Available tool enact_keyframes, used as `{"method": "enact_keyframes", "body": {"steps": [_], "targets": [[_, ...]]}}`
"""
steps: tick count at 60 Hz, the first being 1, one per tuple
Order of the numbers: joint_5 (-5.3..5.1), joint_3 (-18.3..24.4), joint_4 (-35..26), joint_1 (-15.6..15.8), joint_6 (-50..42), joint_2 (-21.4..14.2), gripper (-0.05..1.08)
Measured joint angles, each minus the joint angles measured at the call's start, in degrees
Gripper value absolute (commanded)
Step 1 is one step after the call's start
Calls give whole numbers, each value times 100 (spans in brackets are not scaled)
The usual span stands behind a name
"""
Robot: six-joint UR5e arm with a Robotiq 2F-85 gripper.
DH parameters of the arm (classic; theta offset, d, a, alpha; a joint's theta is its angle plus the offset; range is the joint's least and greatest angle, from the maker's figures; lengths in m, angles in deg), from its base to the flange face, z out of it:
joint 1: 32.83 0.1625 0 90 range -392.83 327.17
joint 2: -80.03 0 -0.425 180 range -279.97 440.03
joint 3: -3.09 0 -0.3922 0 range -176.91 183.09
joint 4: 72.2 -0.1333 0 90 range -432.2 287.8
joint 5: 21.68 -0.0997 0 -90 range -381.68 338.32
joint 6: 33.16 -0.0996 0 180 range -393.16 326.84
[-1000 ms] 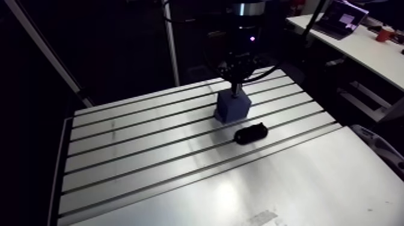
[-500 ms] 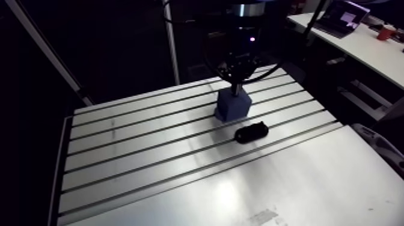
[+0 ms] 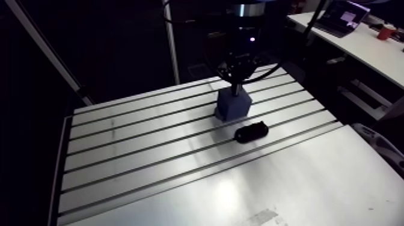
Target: Pick up the M10 bolt and insert it into the hex recess until seated.
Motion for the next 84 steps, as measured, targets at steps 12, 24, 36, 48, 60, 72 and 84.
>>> {"method": "enact_keyframes", "body": {"steps": [12, 24, 36, 48, 60, 72, 84], "targets": [[0, -2, 42, -8, 24, 9, 108], [2, -7, 97, -10, 38, 14, 108], [7, -7, 111, -8, 41, 31, 108], [9, -10, 114, 0, 42, 39, 108], [9, -11, 115, 5, 41, 42, 108], [9, -9, 115, 10, 41, 45, 108], [9, -4, 115, 11, 42, 49, 108]]}}
